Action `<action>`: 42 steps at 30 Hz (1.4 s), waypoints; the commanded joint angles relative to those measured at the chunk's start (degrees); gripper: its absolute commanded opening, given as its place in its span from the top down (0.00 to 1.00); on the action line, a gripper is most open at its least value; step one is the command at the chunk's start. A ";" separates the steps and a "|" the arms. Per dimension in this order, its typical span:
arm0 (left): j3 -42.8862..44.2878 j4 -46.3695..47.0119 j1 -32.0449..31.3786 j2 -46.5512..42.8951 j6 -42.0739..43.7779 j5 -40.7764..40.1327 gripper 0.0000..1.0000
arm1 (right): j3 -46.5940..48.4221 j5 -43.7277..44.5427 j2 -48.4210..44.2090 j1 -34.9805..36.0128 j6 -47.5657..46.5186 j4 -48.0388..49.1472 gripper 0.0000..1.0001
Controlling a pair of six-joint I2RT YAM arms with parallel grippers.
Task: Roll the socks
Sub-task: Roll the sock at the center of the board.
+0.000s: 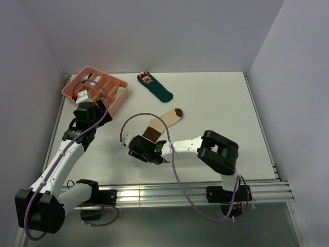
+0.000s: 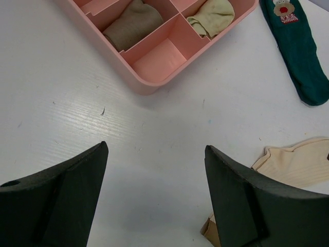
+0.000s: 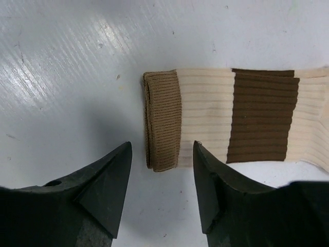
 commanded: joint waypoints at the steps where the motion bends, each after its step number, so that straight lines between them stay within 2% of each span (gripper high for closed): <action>1: -0.15 1.90 0.26 -1.48 0.29 -0.98 0.19 | -2.52 1.93 1.91 0.35 -0.66 0.55 0.43; 7: -0.15 1.99 0.26 -1.31 0.47 -0.98 0.19 | -3.66 2.46 2.70 0.35 -0.49 0.38 0.69; 8: -0.15 1.99 0.26 -1.30 0.38 -0.89 0.19 | -3.66 2.11 2.79 0.35 -0.23 0.29 0.79; 10: -0.15 2.07 0.26 -1.39 0.38 -0.54 0.19 | -3.75 1.41 2.26 0.35 0.47 0.03 0.92; 13: -0.32 2.42 0.26 -1.57 0.38 -0.19 0.19 | -3.32 -0.61 1.03 0.35 2.23 0.29 1.00; 24: -0.59 2.95 0.26 -1.13 -0.23 2.53 0.19 | -0.24 -13.87 -2.83 -4.92 11.98 1.52 1.00; 32: -2.08 1.64 0.26 -2.53 -5.49 6.49 0.20 | -0.15 -33.62 -4.68 -15.36 22.34 4.85 1.00; 38: -6.73 1.90 0.26 -4.64 -10.86 12.99 0.25 | -1.82 -46.99 -3.55 -21.70 28.94 10.73 1.00; 42: -12.61 4.79 0.26 -6.49 -14.11 18.25 0.28 | -2.52 -52.19 -1.79 -24.60 32.64 13.64 1.00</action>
